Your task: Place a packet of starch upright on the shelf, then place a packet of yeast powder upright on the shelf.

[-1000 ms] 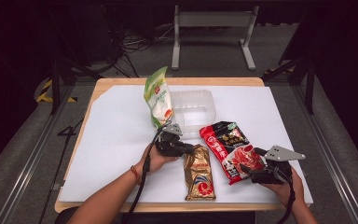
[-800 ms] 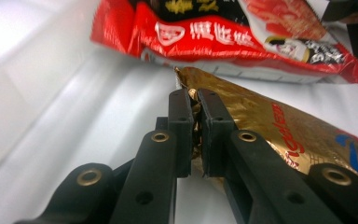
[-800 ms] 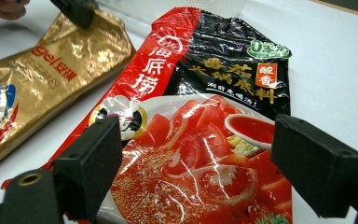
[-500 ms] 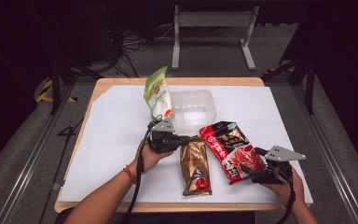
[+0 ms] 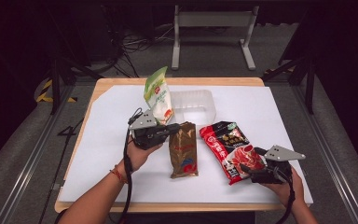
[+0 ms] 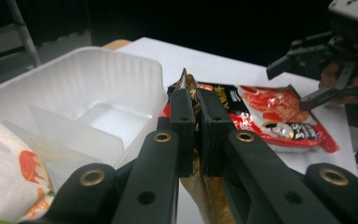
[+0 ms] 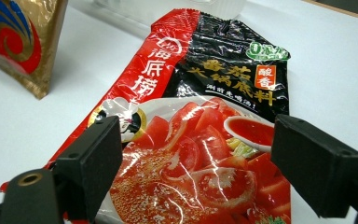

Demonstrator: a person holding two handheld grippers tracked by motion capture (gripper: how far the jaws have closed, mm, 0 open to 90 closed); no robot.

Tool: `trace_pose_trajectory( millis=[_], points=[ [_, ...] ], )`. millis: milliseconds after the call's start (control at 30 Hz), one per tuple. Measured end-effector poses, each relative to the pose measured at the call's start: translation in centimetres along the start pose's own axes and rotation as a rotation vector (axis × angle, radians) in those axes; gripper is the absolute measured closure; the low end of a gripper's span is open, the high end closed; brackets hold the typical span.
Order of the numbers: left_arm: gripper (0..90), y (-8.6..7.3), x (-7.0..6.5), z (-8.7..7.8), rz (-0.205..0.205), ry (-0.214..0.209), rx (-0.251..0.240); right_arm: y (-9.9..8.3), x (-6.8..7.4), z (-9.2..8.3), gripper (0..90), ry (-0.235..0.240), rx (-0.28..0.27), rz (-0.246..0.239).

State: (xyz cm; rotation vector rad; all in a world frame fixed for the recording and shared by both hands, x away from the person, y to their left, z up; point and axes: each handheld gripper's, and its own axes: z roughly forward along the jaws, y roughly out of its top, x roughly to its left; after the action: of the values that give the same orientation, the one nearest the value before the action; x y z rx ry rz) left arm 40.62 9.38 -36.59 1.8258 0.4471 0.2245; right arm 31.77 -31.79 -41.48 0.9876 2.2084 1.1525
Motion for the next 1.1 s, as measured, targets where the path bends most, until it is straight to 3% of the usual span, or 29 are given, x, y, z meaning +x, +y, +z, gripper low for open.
trace_pose_trajectory(
  millis=[200,533,1100],
  points=[
    [86.6,0.5,-0.1,-0.6,0.004,-0.010,-0.028,0.0,-0.1,0.0,17.2,-0.006,0.002,0.007],
    [86.9,1.0,-0.3,-1.2,0.025,0.013,-0.031,0.0,-0.2,0.1,17.2,-0.013,0.003,0.008],
    [87.0,1.5,-0.2,-1.8,0.018,0.025,-0.068,-0.1,-0.1,0.1,17.2,-0.013,0.006,0.007]
  ],
)
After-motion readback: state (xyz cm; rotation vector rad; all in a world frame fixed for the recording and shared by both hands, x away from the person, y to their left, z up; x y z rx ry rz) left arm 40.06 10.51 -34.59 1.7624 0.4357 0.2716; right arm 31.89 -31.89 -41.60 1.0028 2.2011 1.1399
